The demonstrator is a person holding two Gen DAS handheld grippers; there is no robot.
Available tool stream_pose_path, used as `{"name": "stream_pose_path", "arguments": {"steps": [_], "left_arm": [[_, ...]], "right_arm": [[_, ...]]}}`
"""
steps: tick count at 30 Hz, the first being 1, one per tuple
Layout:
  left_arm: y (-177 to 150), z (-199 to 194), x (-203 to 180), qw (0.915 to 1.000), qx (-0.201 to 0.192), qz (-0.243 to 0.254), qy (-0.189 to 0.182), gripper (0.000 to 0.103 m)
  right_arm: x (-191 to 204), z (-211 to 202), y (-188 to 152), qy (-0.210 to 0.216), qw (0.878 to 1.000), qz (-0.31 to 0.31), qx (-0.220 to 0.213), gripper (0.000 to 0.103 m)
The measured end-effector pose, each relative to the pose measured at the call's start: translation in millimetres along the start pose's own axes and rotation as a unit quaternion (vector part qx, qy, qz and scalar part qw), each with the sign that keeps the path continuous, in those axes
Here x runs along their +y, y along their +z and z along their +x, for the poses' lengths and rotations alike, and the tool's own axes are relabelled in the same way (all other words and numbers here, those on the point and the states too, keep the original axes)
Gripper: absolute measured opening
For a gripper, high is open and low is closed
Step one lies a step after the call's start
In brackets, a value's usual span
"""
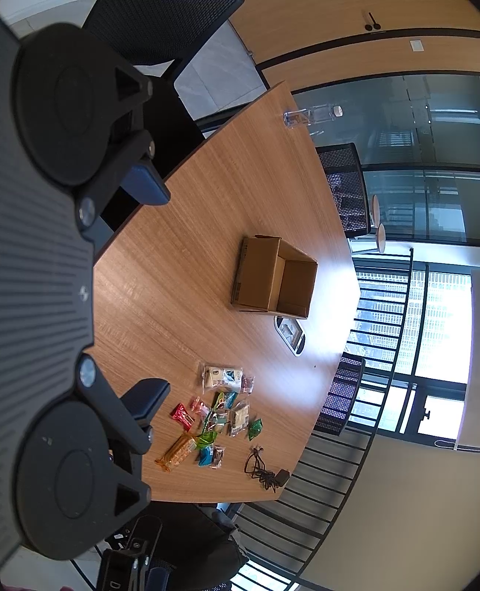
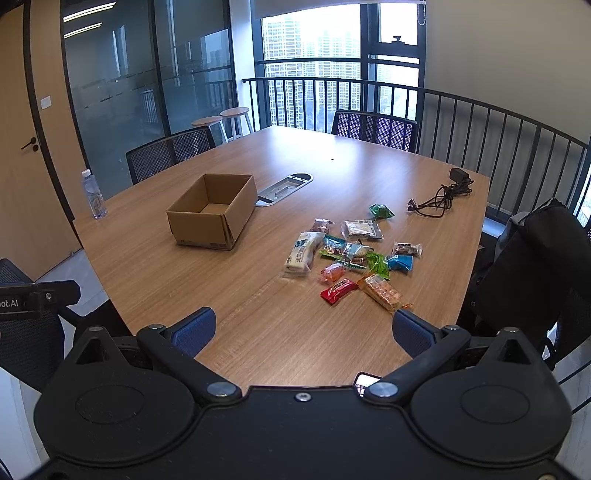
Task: Organize snacks
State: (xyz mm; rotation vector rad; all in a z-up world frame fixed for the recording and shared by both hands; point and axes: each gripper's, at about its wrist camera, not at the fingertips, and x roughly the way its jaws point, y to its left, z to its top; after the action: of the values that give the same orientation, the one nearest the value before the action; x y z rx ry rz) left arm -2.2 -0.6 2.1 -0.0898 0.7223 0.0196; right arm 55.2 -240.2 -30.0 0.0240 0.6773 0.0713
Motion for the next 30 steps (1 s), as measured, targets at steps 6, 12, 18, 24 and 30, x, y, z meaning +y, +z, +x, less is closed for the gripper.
{"name": "stream_pose_path", "arguments": {"steps": [6,12,18,24,30], "left_arm": [[-0.5,0.5,1.0,1.0000,0.002,-0.002,0.004,0.100],[3.0,-0.7,-1.0,0.9999,0.003,-0.009,0.013,0.100],[8.8,6.6,-3.4,0.9998,0.011,-0.004,0.016,0.100],[15.5,25.0,-6.2,0.9997,0.023,-0.002,0.012,0.100],[26.5,56.0,-10.6,0.9993,0.037,0.003,-0.009,0.099]], "right_arm": [[-4.2,0.6,-0.5,0.005,1.000,0.003,-0.001,0.103],[-6.2,1.9,1.0,0.014,1.000,-0.002,0.000,0.103],[-11.7,7.3,4.8,0.023,1.000,0.003,0.002,0.103],[-20.3,19.7,7.0,0.026,0.999,0.016,0.012,0.103],[-25.4,40.4,11.1,0.016,0.999,0.020,0.022,0.103]]}}
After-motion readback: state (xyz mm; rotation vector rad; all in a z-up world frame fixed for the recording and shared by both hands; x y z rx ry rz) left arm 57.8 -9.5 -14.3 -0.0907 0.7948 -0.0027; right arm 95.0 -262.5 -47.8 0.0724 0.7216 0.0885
